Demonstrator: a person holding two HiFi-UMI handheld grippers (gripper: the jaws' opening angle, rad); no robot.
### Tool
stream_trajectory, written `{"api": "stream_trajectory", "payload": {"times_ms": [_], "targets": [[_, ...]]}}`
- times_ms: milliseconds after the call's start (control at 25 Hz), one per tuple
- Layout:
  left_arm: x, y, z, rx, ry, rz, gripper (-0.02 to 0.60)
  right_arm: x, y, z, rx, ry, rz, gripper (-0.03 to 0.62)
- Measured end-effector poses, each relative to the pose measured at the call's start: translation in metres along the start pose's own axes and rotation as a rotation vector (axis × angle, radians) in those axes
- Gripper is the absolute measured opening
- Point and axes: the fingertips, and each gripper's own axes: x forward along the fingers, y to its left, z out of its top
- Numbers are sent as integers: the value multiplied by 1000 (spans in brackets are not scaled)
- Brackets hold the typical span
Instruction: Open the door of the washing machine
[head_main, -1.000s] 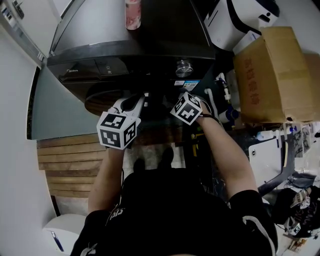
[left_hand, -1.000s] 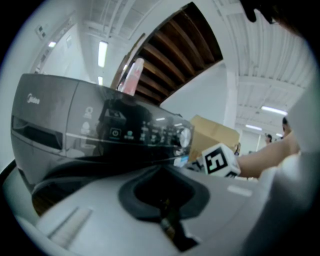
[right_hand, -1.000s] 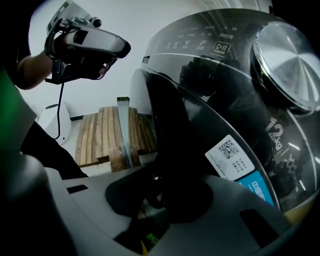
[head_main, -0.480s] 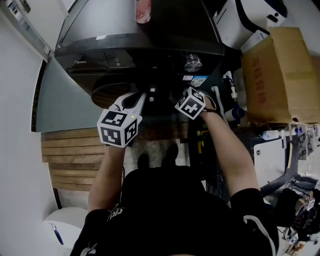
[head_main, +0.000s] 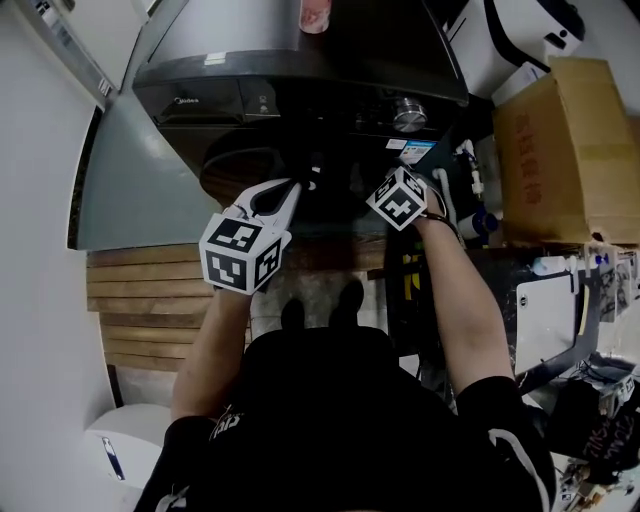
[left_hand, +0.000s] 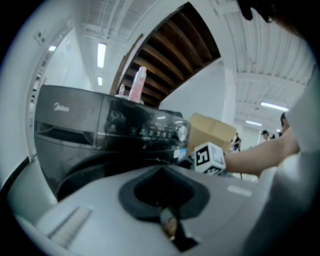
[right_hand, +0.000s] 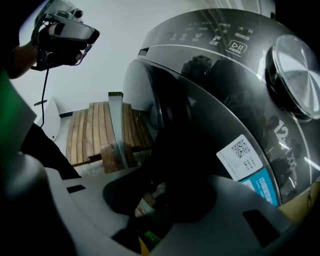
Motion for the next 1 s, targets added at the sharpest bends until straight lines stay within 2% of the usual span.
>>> {"api": "stream_trajectory", "payload": {"times_ms": [120,320,560,720,800,1000], "targets": [[-9,8,-2,1,-1,-6,9,0,-1,-1,20,18,-16,140],[-21,16,-8,-6,-4,-35,9,-25,46,-10,0,8,71,117],[-27,-1,-20,8,9,-84,9,-40,77,-10,110,-26,-51,139],[-34,-15,-29,36,32,-87,17,-51,89,-14,231,-61,-101,149],[-36,-22,-33,44,46,-91,49,-59,98,-16,280,-86,-92,153],[-43,-38,-46,25,66,-57,146,-79,120,-13,314,-141,-73,150]]}}
